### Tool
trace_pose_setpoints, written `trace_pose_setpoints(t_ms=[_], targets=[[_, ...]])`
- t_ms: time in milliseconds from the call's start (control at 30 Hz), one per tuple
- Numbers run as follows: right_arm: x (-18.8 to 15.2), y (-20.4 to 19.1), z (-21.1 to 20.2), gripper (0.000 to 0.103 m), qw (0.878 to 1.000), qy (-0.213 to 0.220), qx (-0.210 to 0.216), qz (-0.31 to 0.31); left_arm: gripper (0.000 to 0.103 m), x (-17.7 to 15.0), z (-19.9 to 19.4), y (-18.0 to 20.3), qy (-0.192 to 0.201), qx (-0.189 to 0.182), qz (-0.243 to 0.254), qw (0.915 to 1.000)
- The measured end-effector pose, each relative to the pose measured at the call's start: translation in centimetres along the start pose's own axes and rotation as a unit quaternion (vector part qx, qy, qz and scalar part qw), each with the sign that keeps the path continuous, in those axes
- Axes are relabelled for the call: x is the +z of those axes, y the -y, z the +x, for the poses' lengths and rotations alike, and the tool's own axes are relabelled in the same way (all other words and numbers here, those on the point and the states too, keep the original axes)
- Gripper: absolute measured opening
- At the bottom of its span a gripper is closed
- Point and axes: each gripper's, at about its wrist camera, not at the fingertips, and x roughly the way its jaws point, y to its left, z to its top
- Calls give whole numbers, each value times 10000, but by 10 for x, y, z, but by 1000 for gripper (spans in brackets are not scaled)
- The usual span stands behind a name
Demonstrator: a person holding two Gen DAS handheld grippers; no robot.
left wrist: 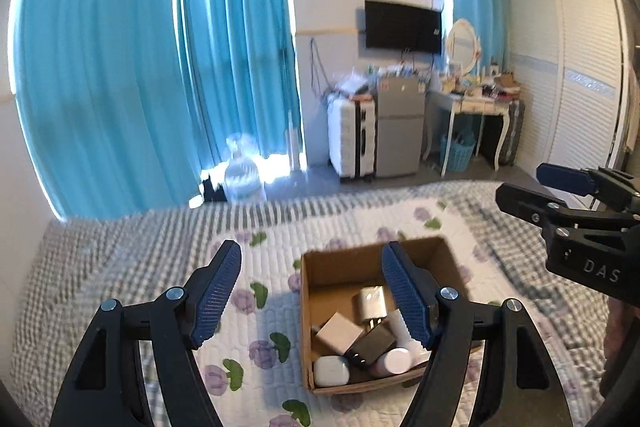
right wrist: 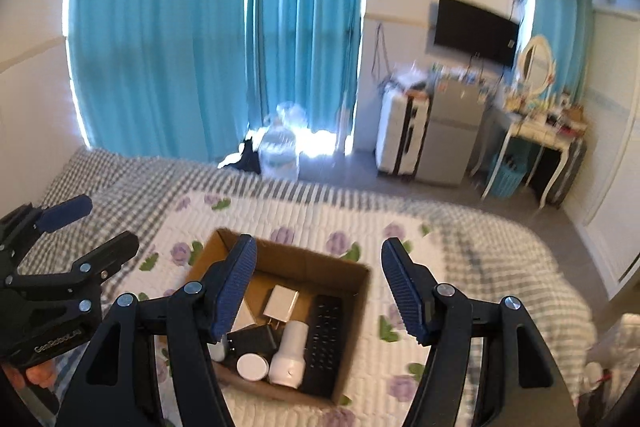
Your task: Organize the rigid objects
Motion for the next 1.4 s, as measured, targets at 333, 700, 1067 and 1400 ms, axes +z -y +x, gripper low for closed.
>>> trace_pose_setpoints(t_ms=[333,700,1067,1400], targets=[[-7,-11,-132,65,9959,772,-426,-188,75,3,-103,12,694,-193,56,9974],[-84,0,-129,73,9962,778,-167,351,76,-70,-93,26,872,-198,-54,9960],[-184,-3,-42,97,9903,1233,-461,443,103,-167,-31,32,948,160,-406,9945],[-203,-6,-25,103,9923,1054,-550,344,103,-182,-20,31,844,404,-324,9951]])
